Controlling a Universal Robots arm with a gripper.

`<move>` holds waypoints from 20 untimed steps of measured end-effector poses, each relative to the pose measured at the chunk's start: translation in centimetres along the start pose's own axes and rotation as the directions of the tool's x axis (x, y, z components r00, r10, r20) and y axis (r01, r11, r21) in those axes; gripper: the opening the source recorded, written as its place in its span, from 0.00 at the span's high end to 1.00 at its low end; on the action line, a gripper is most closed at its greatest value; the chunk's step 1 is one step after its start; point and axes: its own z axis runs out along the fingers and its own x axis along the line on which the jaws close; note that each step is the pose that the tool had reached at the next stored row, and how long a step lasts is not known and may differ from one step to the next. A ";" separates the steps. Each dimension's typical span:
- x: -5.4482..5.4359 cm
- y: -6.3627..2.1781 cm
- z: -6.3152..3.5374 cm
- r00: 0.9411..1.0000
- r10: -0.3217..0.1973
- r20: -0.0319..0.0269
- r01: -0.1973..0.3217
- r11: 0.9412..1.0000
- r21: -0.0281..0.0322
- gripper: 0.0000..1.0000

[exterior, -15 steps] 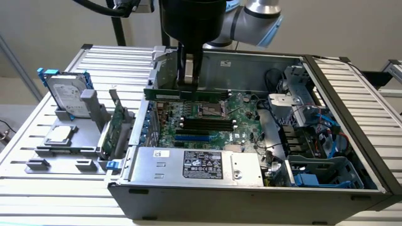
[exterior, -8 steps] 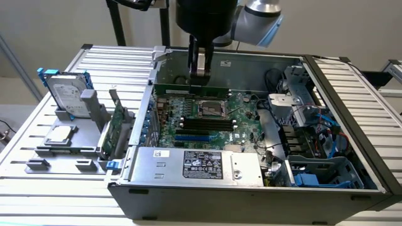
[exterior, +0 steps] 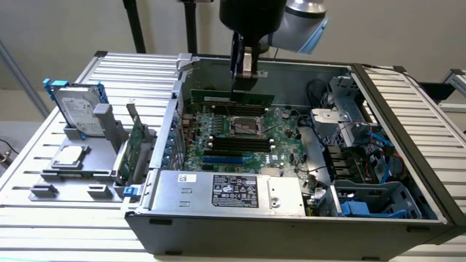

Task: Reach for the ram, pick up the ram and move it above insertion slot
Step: 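Pick up the ram and move it above insertion slot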

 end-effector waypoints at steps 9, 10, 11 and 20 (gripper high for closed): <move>-3.0 -1.18 0.11 1.000 0.001 -0.017 -0.001 1.000 0.000 0.87; -3.2 -1.31 0.13 1.000 0.001 -0.018 -0.001 1.000 0.000 0.87; -3.3 -1.42 0.14 1.000 0.001 -0.019 -0.001 1.000 0.000 0.87; -3.4 -1.60 0.15 1.000 0.001 -0.020 -0.001 1.000 0.000 0.87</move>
